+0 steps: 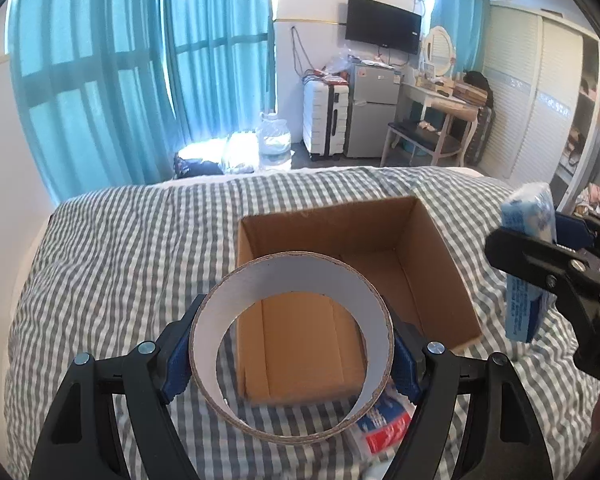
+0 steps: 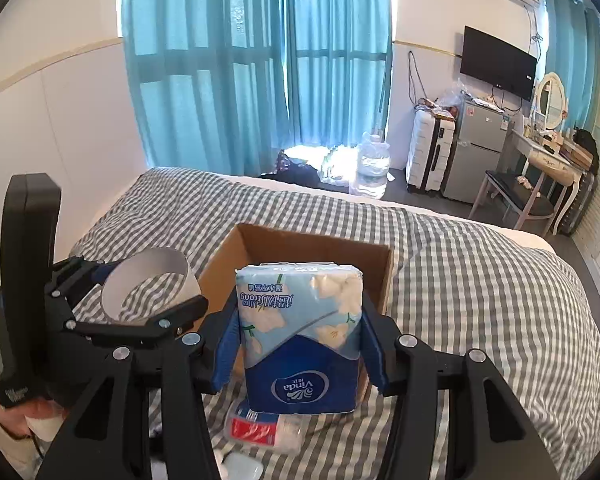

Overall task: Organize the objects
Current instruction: 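Carry the tape roll and tissue pack into the box and open both tools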

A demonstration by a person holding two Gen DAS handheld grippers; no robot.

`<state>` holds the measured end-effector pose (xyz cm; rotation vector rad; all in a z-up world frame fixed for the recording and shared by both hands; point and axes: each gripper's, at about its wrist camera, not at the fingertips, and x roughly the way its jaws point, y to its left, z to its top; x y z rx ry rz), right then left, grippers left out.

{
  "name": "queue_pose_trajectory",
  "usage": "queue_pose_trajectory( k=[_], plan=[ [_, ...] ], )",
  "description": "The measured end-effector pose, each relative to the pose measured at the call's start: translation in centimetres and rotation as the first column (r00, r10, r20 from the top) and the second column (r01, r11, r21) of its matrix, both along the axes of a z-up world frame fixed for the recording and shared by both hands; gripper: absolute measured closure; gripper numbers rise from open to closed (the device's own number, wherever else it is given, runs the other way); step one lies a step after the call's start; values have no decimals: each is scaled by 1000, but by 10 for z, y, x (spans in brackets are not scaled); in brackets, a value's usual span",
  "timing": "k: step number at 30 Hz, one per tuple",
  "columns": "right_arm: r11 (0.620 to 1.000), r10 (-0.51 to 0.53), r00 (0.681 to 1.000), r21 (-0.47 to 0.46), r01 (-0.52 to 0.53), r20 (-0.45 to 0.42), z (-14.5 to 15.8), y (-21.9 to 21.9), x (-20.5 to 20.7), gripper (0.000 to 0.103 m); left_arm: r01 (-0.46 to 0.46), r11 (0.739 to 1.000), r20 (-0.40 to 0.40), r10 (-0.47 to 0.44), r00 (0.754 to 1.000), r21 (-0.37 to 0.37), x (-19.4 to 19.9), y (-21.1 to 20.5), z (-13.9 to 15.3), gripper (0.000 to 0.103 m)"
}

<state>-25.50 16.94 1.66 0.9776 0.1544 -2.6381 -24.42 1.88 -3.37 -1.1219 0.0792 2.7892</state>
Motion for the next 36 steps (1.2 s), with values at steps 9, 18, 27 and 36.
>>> queue_pose_trajectory(
  k=[9,18,27,36],
  plan=[
    [1000,-13,999,-23,14,49,-22,-6,-70,51,28,1000,-20,-28,999,-12,-46,8,-21,23],
    [995,-38,992,-87,49,116,-53,-5,-124,51,51,999,-18,-51,999,0,-88,15,-43,23],
    [997,-54,987,-39,60,153,-91,-7,-145,51,46,998,35,-47,998,41,-105,8,-69,23],
    [998,-35,985,-44,43,168,-107,-9,-140,51,46,998,50,-48,998,37,-101,8,-78,22]
  ],
)
